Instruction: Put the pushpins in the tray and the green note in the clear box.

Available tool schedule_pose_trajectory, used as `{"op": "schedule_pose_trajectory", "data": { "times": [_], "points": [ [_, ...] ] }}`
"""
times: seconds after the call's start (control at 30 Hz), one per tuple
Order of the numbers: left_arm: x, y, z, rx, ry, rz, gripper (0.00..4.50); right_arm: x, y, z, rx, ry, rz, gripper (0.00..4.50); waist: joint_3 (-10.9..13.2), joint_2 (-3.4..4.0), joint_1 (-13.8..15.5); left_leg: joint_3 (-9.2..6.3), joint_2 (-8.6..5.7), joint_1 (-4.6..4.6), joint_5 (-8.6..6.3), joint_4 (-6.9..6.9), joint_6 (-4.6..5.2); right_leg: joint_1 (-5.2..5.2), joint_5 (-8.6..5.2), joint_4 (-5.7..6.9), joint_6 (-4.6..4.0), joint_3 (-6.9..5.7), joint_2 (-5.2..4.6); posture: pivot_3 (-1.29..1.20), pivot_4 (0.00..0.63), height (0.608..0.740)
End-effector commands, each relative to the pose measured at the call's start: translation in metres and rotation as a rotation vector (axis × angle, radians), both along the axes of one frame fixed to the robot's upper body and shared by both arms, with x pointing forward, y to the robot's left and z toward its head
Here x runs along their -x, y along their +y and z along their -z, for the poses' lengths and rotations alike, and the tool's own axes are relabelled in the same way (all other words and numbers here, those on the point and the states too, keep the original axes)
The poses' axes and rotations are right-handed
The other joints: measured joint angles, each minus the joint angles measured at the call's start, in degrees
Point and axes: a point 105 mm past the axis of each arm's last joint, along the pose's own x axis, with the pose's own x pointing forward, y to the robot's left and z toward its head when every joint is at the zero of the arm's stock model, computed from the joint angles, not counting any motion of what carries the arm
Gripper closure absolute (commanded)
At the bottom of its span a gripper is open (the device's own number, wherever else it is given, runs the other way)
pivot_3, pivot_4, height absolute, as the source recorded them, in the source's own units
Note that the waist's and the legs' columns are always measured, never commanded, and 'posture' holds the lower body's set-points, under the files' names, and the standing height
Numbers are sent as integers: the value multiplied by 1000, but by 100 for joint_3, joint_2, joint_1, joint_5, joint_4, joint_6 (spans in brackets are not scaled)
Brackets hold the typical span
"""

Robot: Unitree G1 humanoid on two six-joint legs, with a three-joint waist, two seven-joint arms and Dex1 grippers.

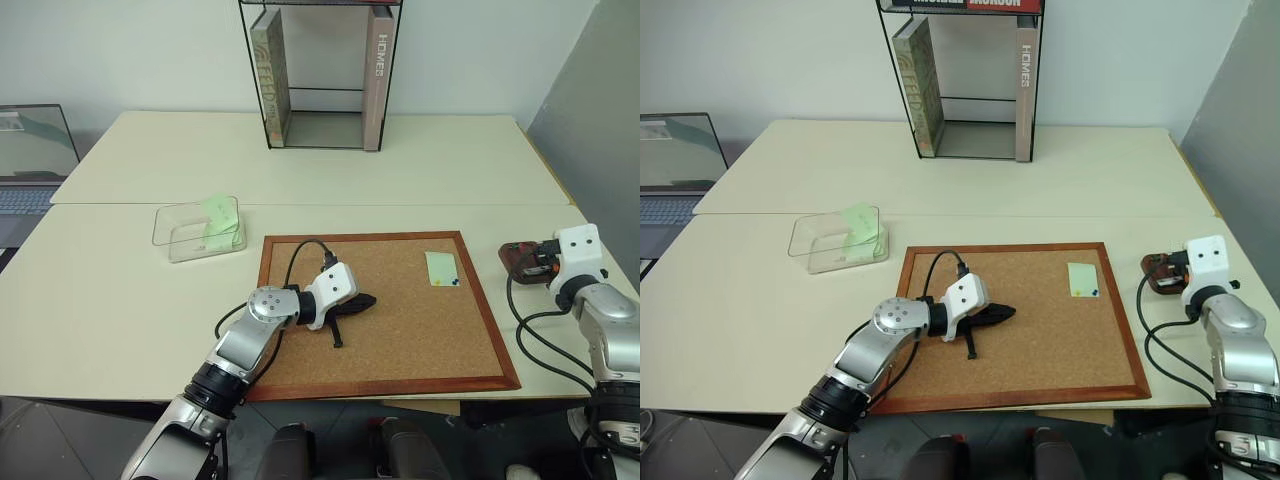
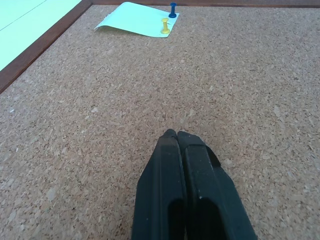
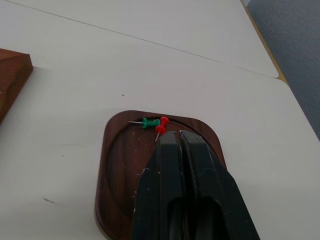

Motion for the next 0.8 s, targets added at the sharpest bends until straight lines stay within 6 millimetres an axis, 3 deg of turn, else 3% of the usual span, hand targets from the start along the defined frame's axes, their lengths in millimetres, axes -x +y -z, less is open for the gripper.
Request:
{"op": "schedule_pose_trajectory", "data": {
  "times": [0.03, 0.67, 0.8],
  "points": [
    [8, -1, 17, -54, 45, 26, 4500, 1, -7, -5, 26, -13, 18, 4267, 0, 0, 2, 0, 0, 0, 0, 0, 0, 0, 0, 0, 0, 0, 0, 0, 150, 740],
    [9, 1, 18, -65, 36, 27, 4500, -5, -2, -4, -83, -30, 33, 810, -2, 4, 2, 0, 0, -1, 0, 0, 0, 0, 0, -1, 0, 0, 1, 0, 150, 740],
    [9, 2, 19, -65, 34, 29, 4500, -6, 2, -17, -98, -112, 6, 57, -2, 4, 2, 0, 0, -1, 0, 0, 0, 0, 0, -1, 0, 1, 1, 0, 150, 740]
  ]
}}
